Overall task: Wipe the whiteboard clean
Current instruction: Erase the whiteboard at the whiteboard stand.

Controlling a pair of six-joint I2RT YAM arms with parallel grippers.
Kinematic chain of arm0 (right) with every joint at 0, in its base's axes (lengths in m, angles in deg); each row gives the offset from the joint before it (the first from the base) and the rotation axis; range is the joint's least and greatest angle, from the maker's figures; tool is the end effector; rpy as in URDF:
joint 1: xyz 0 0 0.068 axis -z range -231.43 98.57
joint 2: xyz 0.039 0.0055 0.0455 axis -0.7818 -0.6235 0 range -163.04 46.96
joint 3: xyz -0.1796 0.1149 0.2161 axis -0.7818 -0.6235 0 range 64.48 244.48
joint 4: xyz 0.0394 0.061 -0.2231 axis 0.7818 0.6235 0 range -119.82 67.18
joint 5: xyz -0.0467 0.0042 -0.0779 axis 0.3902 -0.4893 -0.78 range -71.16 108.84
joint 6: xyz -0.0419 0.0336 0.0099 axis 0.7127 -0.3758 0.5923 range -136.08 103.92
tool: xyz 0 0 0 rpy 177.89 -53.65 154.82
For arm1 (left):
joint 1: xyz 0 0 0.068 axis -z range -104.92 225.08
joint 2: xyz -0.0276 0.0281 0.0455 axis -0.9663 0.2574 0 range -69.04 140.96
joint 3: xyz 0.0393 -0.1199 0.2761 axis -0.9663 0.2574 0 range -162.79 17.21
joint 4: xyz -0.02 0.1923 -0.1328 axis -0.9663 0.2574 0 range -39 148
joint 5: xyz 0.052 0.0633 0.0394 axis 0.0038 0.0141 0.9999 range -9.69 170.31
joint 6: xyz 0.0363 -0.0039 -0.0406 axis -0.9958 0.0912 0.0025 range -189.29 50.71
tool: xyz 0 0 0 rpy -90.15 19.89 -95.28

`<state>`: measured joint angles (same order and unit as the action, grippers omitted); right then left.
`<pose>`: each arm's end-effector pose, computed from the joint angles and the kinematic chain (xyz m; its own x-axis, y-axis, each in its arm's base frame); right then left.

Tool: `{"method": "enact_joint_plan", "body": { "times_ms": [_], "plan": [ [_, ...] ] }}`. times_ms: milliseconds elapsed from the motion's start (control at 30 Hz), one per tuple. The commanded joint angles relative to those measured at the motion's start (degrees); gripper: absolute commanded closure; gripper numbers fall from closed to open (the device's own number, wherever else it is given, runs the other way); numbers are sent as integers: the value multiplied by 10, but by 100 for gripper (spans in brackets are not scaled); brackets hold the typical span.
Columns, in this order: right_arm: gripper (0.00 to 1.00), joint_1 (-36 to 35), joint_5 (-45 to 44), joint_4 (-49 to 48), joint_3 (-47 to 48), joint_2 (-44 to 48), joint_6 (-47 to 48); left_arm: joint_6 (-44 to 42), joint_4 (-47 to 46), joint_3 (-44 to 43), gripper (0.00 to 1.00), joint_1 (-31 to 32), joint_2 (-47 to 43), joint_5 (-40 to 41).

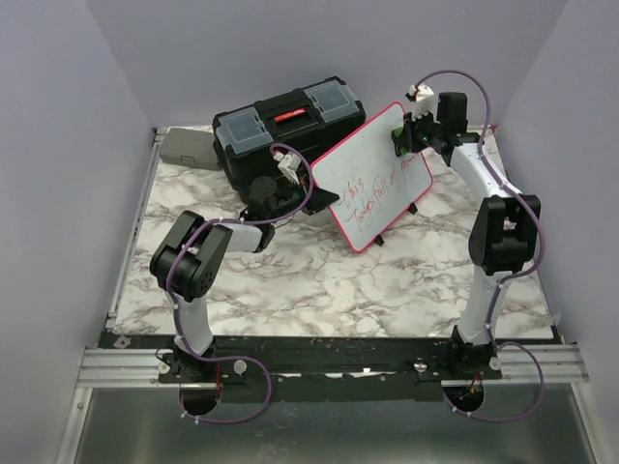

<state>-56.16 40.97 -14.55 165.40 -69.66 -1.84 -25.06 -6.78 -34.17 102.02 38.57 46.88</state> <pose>0.4666 0.0526 0.3216 -0.3990 -0.2616 -0.8788 -0.5122 0.8585 -0.0230 0.3331 -0.1920 0.2518 -0.5889 -0.3537 -0.7267 0.6395 0.3458 -0.6866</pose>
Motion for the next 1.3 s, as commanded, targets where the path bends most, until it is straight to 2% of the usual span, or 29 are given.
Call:
{"method": "enact_joint_plan", "body": {
  "times_ms": [0,133,333,467,600,700,833,967,1133,1267],
  "plan": [
    [99,-12,99,60,-33,1,21,-31,-19,11,100,19,9,-123],
    [99,-12,75,28,19,-17,-42,-33,-17,16,100,19,6,-122],
    [99,-12,-49,-23,106,-53,-128,-33,-18,19,100,19,3,-122],
    [99,-12,-89,-5,139,-73,-120,-37,-11,19,100,19,0,-123],
    [99,-12,-110,13,106,-68,-77,-35,-13,15,100,19,2,-124],
    [99,-12,-73,24,46,-43,-19,-32,-17,13,100,19,3,-125],
    [99,-12,51,41,-44,0,34,-34,-12,8,100,19,5,-126],
    [99,-14,127,50,-66,12,52,-31,-14,4,100,19,8,-126],
    [99,-14,127,19,-2,-9,-13,-39,0,4,100,19,2,-126],
    [99,-14,52,-30,54,-28,-78,-40,3,7,100,19,1,-126]
  ]
}}
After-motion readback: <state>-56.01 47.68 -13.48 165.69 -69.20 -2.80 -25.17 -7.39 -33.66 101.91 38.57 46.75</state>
